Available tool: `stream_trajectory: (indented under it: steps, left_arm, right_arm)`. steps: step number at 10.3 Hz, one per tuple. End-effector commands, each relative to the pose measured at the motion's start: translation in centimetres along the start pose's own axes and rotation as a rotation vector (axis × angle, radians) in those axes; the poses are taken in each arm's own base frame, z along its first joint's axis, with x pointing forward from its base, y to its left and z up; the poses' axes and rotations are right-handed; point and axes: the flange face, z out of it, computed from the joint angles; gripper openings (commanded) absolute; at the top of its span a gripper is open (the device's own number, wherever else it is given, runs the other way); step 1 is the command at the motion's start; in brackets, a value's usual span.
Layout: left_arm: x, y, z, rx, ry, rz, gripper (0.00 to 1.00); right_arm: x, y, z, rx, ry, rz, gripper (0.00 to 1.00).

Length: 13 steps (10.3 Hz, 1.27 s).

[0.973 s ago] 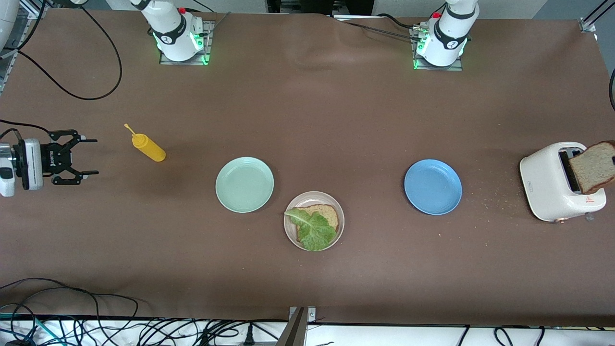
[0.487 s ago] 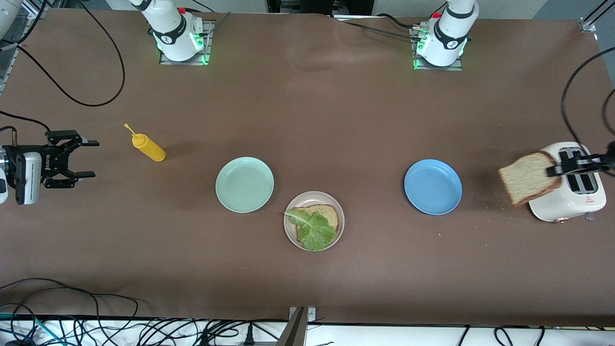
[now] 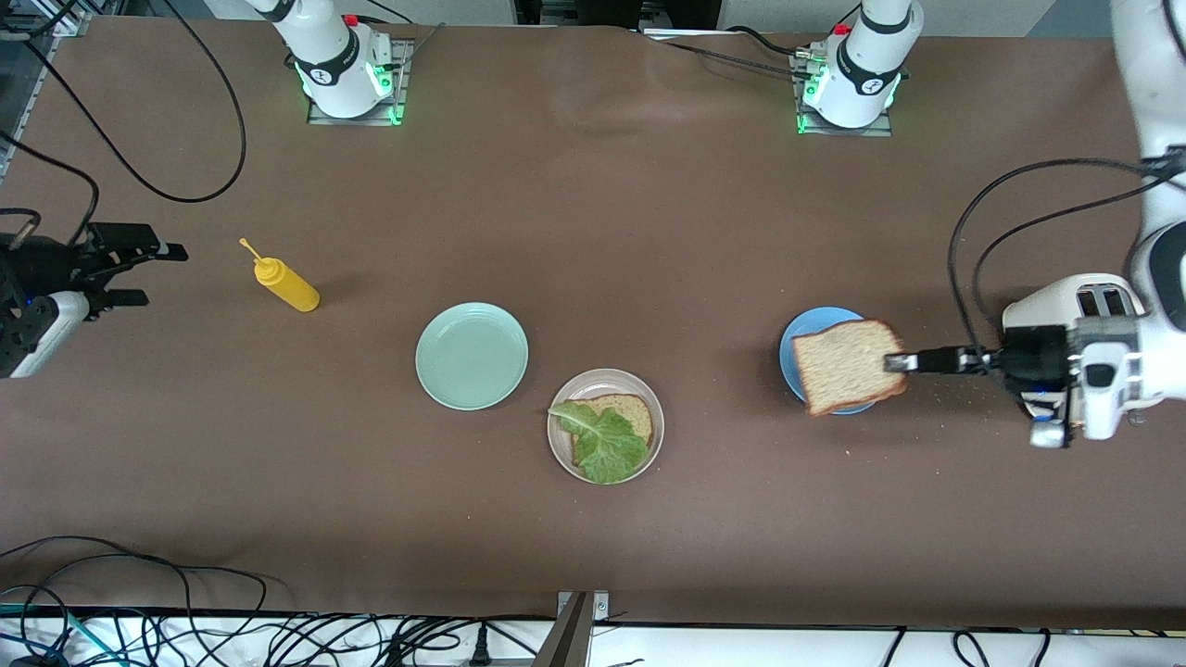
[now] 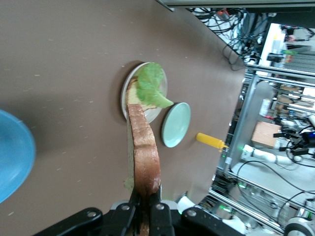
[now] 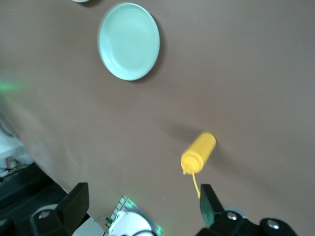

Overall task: Make sandwich on beige plate with both arms
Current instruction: 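Lift the toast slice out of the toaster with the left gripper, then carry the toast over the sandwich and lower it with the left gripper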

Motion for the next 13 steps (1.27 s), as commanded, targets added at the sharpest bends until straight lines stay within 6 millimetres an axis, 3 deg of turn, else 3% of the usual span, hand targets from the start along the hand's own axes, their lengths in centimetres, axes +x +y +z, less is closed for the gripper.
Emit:
stream_trajectory:
  steps: [1,2,3,5,6,7,8,11,13]
  left_arm:
    - [2.9,1.2,3.7,-0.122,0.004,0.079,0.0]
    - [3.9,1.0,6.2,-0.16,0.027,0.086,0.0]
    - [4.2,1.9,9.7,-0.198,0.012,0.083,0.0]
    - [5.3,1.4,12.8,-0.273,0.052,0.064,0.0]
    - [5.4,2.5,14.9,-0.305,0.069,0.078,0.0]
    - [5.9,2.6,16.0,-0.299,0.127,0.081,0.0]
    - [6.3,2.5,18.3,-0.3,0.163,0.064,0.0]
    - [6.9,1.2,24.6,-0.313,0.243,0.054,0.0]
    - [7.0,-0.3,27.7,-0.306,0.268,0.07,0.0]
  right_arm:
    - [-0.7,-5.1,-1.3,-0.202,-0.056,0.142,1.0]
    - [-1.3,-6.5,-0.6,-0.252,-0.044,0.189,1.0]
    - [-2.5,-6.5,0.4,-0.26,-0.009,0.232,1.0]
    - [-4.9,-6.2,0.6,-0.289,0.092,0.418,1.0]
    - [-5.7,-6.3,0.4,-0.321,0.096,0.495,1.0]
    - [-6.5,-6.4,1.1,-0.324,0.101,0.524,1.0]
    - [-7.0,-6.2,1.9,-0.324,0.15,0.511,1.0]
    - [-5.6,-5.3,2.3,-0.331,0.198,0.502,1.0]
    - [-5.4,-4.8,1.7,-0.333,0.203,0.512,1.0]
